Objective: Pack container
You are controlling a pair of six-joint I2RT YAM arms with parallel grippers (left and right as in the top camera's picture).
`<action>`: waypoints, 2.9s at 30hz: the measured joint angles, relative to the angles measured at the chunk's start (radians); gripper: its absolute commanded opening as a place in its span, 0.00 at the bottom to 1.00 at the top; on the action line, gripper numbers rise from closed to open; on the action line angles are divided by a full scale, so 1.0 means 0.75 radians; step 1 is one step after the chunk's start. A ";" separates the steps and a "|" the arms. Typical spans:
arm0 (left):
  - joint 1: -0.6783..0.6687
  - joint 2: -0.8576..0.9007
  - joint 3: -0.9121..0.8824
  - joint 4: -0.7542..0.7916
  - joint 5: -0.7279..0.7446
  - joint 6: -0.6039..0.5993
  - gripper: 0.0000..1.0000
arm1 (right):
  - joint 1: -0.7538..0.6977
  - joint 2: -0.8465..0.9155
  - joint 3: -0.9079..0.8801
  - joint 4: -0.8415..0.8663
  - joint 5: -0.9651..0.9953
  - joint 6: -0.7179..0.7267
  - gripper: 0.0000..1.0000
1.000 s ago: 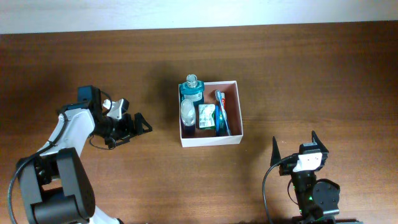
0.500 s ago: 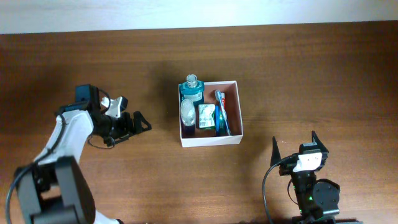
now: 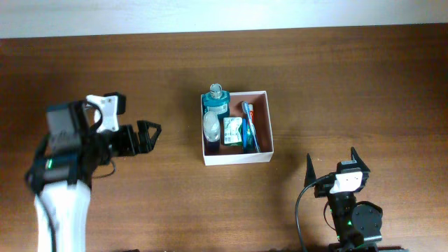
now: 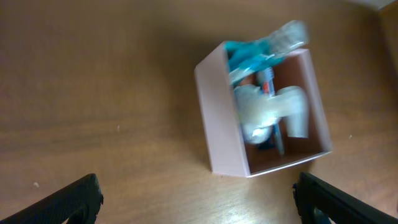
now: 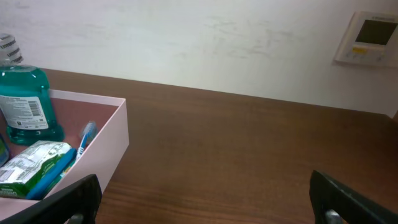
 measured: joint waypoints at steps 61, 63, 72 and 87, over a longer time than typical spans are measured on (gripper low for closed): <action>-0.110 -1.489 -0.277 -0.391 -0.014 0.000 0.99 | 0.000 0.000 0.000 0.000 0.000 0.000 0.98; -0.111 -1.516 -0.328 -0.392 -0.016 0.001 0.99 | 0.000 0.000 0.000 -0.001 0.000 0.000 0.98; -0.110 -1.519 -0.581 -0.124 -0.028 -0.001 0.99 | 0.000 0.000 0.000 -0.001 0.000 0.000 0.98; -0.270 -1.518 -1.138 1.002 -0.443 0.001 0.99 | 0.000 -0.001 0.000 -0.001 0.000 0.001 0.98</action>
